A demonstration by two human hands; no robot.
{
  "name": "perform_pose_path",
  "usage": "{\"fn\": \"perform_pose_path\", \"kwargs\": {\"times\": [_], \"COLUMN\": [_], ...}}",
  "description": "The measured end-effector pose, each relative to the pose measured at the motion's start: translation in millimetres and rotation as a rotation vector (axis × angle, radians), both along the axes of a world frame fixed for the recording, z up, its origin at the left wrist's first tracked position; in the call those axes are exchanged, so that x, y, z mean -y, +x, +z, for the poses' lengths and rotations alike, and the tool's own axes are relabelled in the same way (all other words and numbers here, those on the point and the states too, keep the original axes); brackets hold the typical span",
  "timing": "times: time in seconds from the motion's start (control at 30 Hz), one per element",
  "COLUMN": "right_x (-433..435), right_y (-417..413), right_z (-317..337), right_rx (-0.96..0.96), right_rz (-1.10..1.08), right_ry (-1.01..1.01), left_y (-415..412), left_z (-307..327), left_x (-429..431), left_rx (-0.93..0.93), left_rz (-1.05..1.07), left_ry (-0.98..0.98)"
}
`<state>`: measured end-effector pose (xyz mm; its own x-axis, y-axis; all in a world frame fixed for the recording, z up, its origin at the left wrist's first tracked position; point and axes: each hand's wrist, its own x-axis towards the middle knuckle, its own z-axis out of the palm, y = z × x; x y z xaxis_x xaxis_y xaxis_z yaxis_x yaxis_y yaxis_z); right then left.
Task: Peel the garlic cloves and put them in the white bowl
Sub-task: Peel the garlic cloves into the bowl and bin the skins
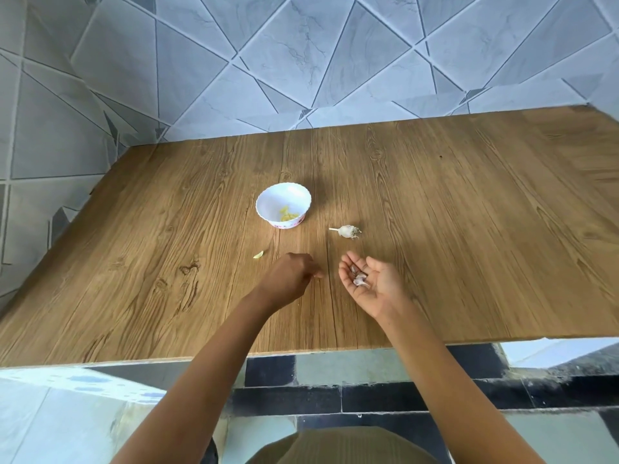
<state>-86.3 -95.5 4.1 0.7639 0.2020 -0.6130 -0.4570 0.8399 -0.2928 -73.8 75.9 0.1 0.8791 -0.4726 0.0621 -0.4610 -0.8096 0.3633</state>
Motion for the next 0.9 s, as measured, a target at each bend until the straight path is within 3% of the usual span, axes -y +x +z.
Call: {"fn": "perform_pose_path", "kwargs": {"times": [0.17, 0.5, 0.8, 0.9], "right_x": [1.5, -6.5, -14.9, -16.6], "right_y": [-0.7, 3.1, 5.9, 6.8], "right_z": [0.8, 0.0, 0.5, 2.0], "right_rx": [-0.005, -0.003, 0.005, 0.005], "right_rz": [-0.004, 0.022, 0.058, 0.065], "right_ry": [0.006, 0.003, -0.013, -0.01], "left_y": [-7.8, -22.6, -25.9, -24.7], "left_z": [-5.2, 7.1, -1.3, -9.6], "left_x": [-6.2, -24.6, -21.2, -22.6], "left_rx": [0.039, -0.159, 0.116, 0.104], "left_rz": [-0.026, -0.032, -0.094, -0.024], "left_ry": [0.035, 0.063, 0.198, 0.239]}}
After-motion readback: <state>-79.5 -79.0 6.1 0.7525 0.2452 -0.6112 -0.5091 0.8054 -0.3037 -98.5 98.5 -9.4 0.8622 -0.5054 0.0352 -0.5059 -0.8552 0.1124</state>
